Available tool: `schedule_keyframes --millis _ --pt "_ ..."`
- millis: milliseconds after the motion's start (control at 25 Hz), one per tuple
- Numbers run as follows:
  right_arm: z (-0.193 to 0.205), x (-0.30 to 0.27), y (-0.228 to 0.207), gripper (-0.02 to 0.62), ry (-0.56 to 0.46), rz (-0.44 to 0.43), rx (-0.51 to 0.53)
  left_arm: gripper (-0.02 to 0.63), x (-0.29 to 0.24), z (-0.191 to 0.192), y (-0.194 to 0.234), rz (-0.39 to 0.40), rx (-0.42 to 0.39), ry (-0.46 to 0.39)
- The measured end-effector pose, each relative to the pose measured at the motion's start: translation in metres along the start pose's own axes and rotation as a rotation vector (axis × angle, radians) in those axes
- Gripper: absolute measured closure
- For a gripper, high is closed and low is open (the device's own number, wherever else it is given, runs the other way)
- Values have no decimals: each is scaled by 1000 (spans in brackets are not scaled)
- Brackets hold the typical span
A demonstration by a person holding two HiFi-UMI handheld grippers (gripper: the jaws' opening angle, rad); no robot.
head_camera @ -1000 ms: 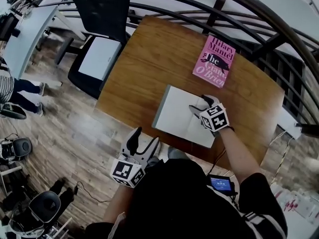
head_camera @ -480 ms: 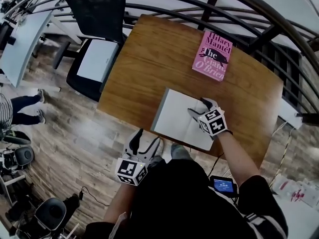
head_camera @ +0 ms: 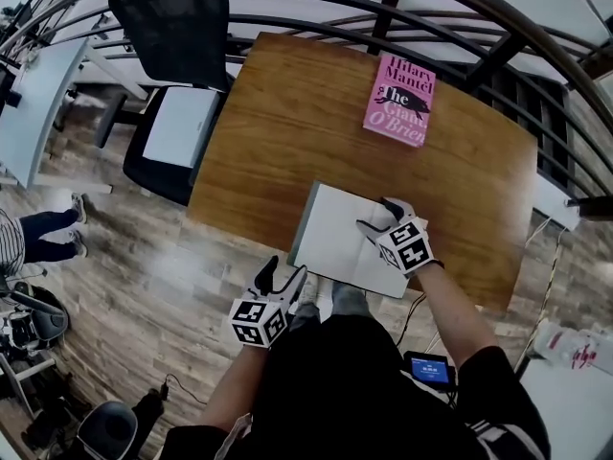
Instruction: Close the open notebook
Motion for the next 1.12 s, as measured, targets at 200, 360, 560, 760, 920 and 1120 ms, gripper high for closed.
schedule_keyframes --millis 200,360,560,760,920,1120 --pt "7 3 13 268 -8 8 4 304 -4 16 8 7 20 56" --pt "10 5 20 268 -21 27 15 304 -4 29 17 5 78 75" --pt "13 5 23 267 -16 41 7 304 -8 43 27 34 165 100" --pt "9 7 23 261 -17 47 -14 305 -18 47 32 91 264 133" --pt "-1 18 25 241 -78 55 -12 304 -22 49 32 115 282 143" --pt "-12 44 32 242 -160 93 -45 305 -30 51 39 136 371 164"
Point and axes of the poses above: the fingertips, and each gripper's own axes: x backward along the fingers, y to its left, z out of its underside, the point moved 8 cm from there along x, backward along the fingers, and after that the axes turned 9 degrees about -y, right-handed, at the moved point
